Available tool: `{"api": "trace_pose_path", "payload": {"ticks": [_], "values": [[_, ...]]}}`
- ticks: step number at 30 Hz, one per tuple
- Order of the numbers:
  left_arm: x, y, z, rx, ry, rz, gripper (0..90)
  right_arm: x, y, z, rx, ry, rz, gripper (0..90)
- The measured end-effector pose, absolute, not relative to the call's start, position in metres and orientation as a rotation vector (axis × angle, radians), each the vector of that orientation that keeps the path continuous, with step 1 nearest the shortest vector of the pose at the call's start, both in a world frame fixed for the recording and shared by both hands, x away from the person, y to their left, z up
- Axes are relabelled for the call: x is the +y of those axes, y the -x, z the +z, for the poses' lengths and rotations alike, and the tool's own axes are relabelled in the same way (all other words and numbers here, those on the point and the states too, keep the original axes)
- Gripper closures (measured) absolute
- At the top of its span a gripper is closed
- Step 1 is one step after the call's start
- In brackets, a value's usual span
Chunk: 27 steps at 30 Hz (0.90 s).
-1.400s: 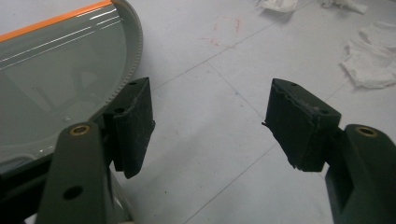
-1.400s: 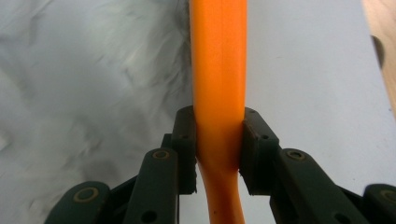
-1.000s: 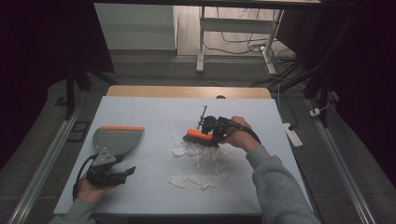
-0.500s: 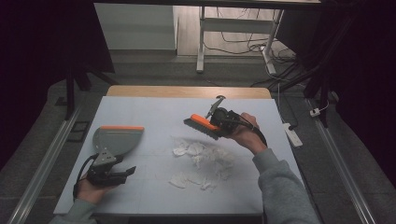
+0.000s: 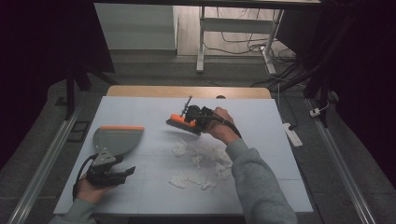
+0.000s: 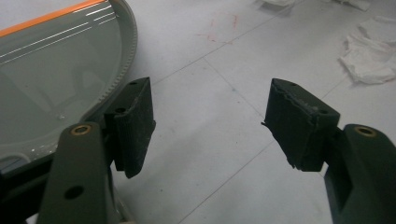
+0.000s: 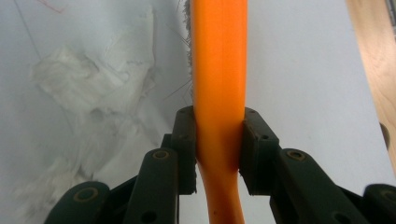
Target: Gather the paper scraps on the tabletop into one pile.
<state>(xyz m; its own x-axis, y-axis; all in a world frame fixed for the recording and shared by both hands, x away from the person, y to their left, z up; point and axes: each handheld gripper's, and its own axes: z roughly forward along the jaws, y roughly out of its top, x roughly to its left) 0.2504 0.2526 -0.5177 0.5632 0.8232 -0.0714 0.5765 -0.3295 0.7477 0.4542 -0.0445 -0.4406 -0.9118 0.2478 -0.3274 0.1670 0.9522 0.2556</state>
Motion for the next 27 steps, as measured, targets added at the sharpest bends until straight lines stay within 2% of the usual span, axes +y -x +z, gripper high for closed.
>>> {"api": "trace_pose_path", "payload": {"ticks": [5, 12, 19, 27], "values": [[0.254, -0.25, -0.518, 1.118, -2.041, 0.415, 33.6, -0.03, -0.456, -0.455, 2.775, -0.281, 0.238, 70.1], [0.253, -0.25, -0.518, 1.115, -2.046, 0.414, 33.5, -0.027, -0.445, -0.456, 2.827, -0.179, 0.196, 70.3], [0.253, -0.25, -0.518, 1.118, -2.046, 0.415, 33.5, -0.04, -0.423, -0.451, 2.894, -0.042, 0.146, 70.3], [0.251, -0.25, -0.518, 1.117, -2.051, 0.418, 33.5, -0.071, -0.41, -0.436, 2.847, -0.099, 0.334, 70.2]]}}
